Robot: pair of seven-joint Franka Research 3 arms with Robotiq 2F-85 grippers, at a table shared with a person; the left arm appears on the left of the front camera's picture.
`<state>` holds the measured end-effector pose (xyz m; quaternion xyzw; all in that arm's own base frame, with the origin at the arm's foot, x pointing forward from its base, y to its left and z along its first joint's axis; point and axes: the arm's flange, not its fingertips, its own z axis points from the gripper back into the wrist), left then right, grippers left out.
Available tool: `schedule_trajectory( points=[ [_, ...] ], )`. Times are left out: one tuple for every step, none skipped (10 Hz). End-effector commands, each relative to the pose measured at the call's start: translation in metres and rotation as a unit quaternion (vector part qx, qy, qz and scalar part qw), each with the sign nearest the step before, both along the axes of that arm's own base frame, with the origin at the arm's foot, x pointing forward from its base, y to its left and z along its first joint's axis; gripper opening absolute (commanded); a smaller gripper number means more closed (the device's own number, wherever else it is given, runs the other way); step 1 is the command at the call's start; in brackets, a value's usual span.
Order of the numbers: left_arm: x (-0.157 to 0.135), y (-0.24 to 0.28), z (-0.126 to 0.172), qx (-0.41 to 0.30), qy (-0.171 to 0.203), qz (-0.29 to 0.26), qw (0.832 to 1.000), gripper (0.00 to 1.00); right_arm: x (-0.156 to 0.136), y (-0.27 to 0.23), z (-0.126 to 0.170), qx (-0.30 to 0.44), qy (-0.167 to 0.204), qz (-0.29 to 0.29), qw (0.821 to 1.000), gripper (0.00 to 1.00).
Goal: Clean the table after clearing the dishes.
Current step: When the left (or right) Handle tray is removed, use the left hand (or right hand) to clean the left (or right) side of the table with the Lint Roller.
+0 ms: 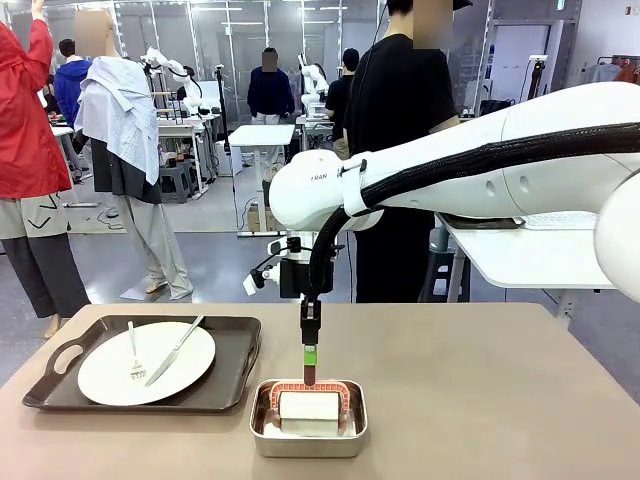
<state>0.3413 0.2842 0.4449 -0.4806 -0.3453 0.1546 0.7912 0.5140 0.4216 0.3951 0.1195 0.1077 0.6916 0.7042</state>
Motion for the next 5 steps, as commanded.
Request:
schedule_trajectory(
  points=[
    [-0.001, 0.001, 0.001, -0.003, -0.004, -0.001, 1.000, 1.00, -0.009, -0.007, 0.006, 0.005, -0.011, -0.007, 1.000, 0.00],
    [-0.001, 0.001, 0.001, -0.003, -0.004, -0.001, 1.000, 1.00, -0.009, -0.014, 0.024, -0.004, -0.019, -0.035, 0.999, 0.02],
    [-0.001, 0.001, 0.001, -0.003, -0.004, -0.001, 1.000, 1.00, -0.011, -0.024, 0.045, -0.007, -0.030, -0.058, 0.998, 0.18],
    [-0.001, 0.001, 0.001, -0.003, -0.004, -0.001, 1.000, 1.00, -0.012, -0.038, 0.066, -0.008, -0.046, -0.100, 0.994, 0.18],
    [-0.001, 0.001, 0.001, -0.003, -0.004, -0.001, 1.000, 1.00, -0.015, -0.052, 0.086, 0.013, -0.057, -0.154, 0.986, 0.18]
  ],
)
